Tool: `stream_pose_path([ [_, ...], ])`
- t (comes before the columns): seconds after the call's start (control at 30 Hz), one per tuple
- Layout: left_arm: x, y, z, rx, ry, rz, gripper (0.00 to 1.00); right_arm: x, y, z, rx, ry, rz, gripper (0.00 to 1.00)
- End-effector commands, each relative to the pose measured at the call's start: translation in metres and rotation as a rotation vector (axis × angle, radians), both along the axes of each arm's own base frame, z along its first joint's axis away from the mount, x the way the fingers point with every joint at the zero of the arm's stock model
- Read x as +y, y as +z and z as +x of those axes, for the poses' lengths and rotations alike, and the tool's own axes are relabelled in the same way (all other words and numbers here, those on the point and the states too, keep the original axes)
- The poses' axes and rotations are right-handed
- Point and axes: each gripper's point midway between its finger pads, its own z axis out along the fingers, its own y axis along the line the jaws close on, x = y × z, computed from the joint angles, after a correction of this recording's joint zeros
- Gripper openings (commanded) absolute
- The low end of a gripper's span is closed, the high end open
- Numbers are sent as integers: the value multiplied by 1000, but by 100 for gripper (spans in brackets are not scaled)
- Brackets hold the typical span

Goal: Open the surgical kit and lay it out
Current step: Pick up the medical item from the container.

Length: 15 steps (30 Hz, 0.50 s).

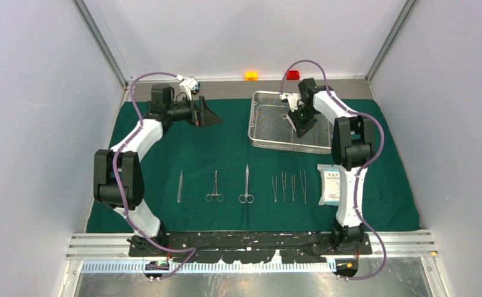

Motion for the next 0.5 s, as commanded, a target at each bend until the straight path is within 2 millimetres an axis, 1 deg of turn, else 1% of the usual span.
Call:
stream_pose_path([
  [0.0, -3, 12, -1, -54, -20, -11, 100, -3, -8, -9, 35, 5, -15, 16],
  [0.17, -3, 11, 1, -53, -22, -12, 100, -6, -1, -2, 9, 4, -29, 2],
  [0.2, -3, 11, 1, -52, -22, -12, 100, -5, 1, -1, 2, 5, -26, 1],
  [0.33, -3, 11, 3, -60, -22, -9, 100, 0, 20, 9, -45, 7, -1, 1],
  [0.47, -2, 12, 6, -75, -18, 1, 100, 5, 45, 18, -111, 13, 32, 0],
])
